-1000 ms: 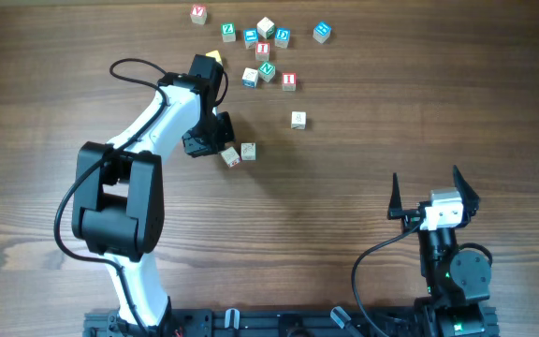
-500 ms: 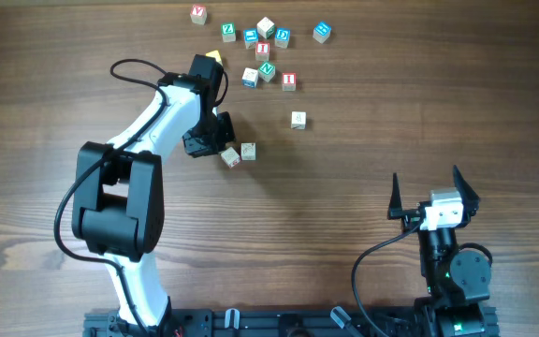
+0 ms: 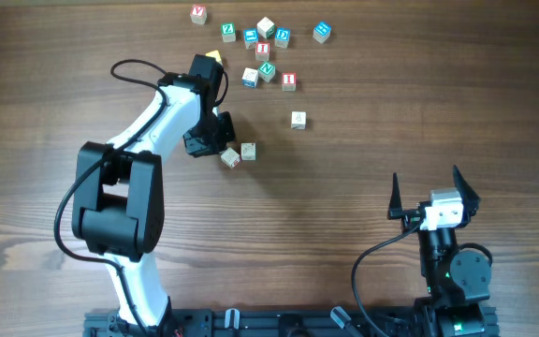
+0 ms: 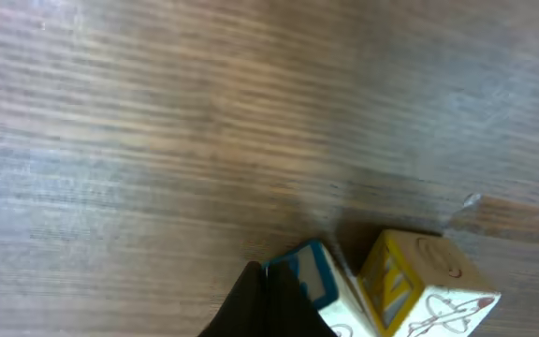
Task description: Form a tower
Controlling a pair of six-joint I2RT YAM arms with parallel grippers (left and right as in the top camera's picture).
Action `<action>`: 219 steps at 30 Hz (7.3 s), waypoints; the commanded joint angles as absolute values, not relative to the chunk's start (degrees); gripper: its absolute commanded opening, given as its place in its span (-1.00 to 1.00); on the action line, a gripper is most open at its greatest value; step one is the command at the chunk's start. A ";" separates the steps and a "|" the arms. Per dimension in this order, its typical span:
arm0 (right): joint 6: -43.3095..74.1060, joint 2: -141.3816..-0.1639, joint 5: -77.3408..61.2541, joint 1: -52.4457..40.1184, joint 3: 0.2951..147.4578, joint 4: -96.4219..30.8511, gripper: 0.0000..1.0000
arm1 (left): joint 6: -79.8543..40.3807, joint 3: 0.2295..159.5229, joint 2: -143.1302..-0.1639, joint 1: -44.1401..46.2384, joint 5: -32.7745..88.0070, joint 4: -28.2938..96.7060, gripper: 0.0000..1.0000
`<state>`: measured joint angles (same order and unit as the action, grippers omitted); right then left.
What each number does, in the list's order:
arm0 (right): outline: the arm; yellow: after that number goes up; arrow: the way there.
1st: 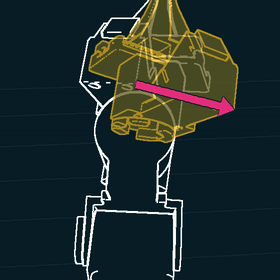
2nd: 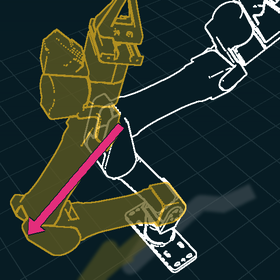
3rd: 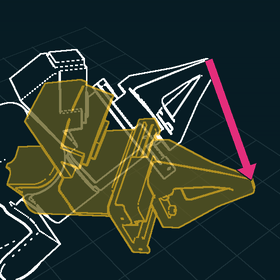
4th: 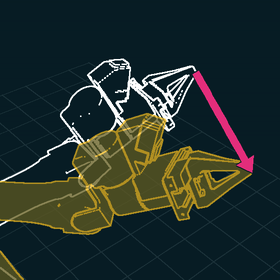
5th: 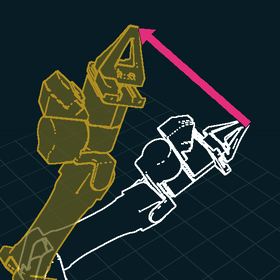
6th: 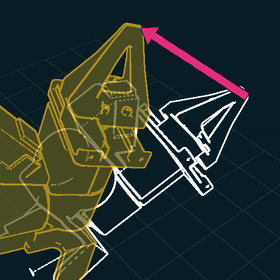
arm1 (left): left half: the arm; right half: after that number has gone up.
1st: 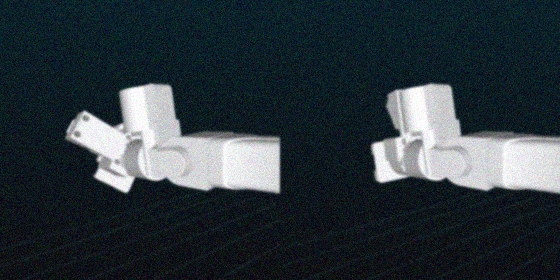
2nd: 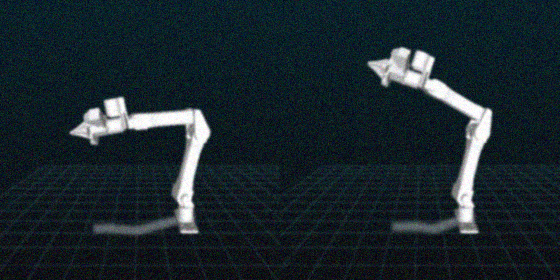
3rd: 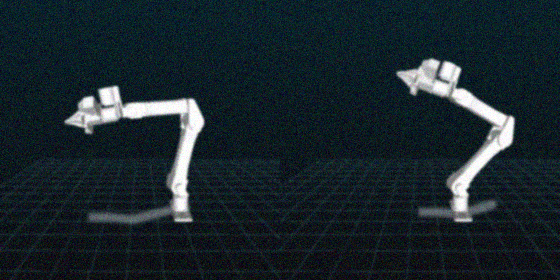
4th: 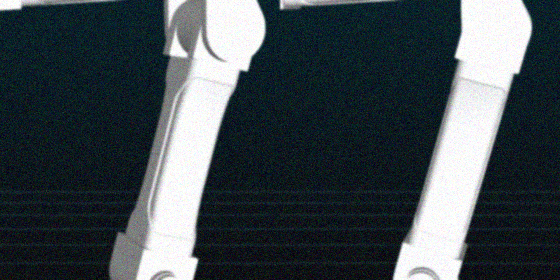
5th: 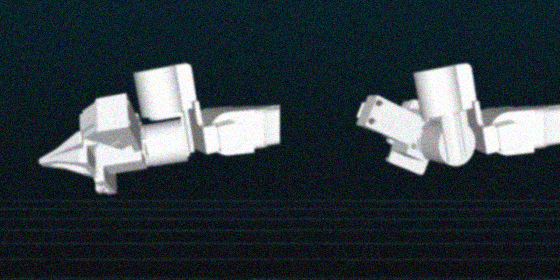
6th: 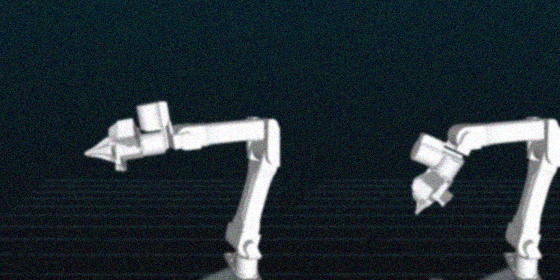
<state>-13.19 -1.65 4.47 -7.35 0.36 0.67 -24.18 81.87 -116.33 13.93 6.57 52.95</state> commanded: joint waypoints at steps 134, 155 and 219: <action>22.02 -63.90 -17.28 -7.55 55.57 -30.24 1.00 | -27.46 81.54 -116.38 -18.92 -8.86 45.19 1.00; 8.73 -103.66 -8.75 -34.85 107.68 -55.33 -0.69 | -27.46 81.54 -116.38 -18.92 -8.86 45.17 1.00; -5.56 -131.81 -0.64 -47.72 101.54 -41.06 0.22 | -27.44 81.54 -116.38 -18.92 -8.86 45.17 1.00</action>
